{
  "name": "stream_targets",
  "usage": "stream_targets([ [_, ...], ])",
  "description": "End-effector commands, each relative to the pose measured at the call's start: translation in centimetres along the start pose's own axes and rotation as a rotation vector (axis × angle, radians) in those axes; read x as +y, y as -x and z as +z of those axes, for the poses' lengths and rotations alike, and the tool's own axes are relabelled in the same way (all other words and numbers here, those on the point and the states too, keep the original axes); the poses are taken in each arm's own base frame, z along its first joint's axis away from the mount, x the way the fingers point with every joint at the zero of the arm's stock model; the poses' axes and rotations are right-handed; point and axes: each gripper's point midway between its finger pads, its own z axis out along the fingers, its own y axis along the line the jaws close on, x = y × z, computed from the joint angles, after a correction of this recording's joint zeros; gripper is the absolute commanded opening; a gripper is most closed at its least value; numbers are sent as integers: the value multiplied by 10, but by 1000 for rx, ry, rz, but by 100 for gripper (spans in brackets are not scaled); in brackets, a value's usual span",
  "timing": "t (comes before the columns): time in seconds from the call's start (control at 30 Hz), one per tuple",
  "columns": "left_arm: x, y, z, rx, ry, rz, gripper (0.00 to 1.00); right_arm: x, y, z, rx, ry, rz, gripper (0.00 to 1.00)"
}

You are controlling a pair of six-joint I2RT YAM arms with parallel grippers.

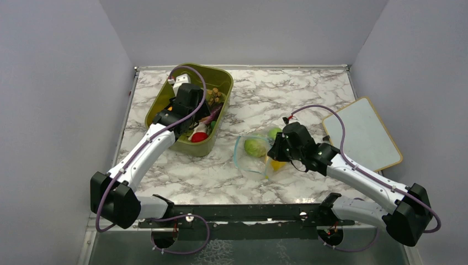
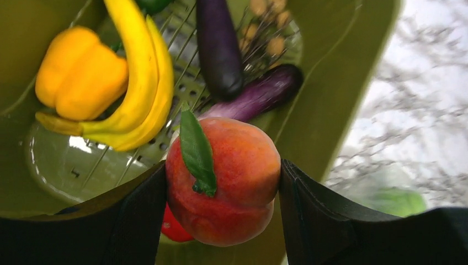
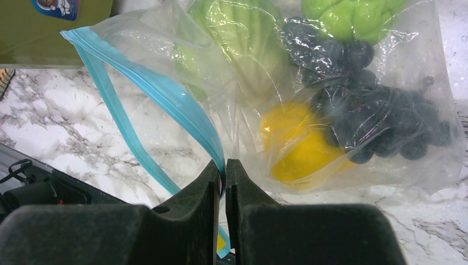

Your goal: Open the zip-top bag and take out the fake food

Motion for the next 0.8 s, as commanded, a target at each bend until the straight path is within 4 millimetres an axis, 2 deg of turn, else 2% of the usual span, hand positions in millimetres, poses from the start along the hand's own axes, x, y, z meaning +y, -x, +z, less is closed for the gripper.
stream_targets([
  [0.0, 27, -43, 9, 153, 80, -3, 0, 2, 6, -7, -22, 8, -6, 10],
  [0.1, 36, -67, 6, 225, 94, 1, 0, 1, 6, -7, -23, 6, -6, 10],
  [0.2, 31, -97, -2, 335, 27, -22, 0, 2, 6, -6, -23, 9, -5, 10],
  [0.33, 31, -127, -18, 427, -30, -69, 0, 3, 5, -3, -12, 12, -6, 10],
  [0.5, 26, -148, -36, 482, -79, -94, 0, 3, 1, 0, 2, 17, -7, 10],
  [0.67, 10, -173, -52, 541, -123, -72, 0, 3, 0, 2, 7, 16, -7, 10],
  [0.77, -1, -174, -63, 527, -143, -76, 0, 3, 0, 3, 7, 16, -7, 10],
])
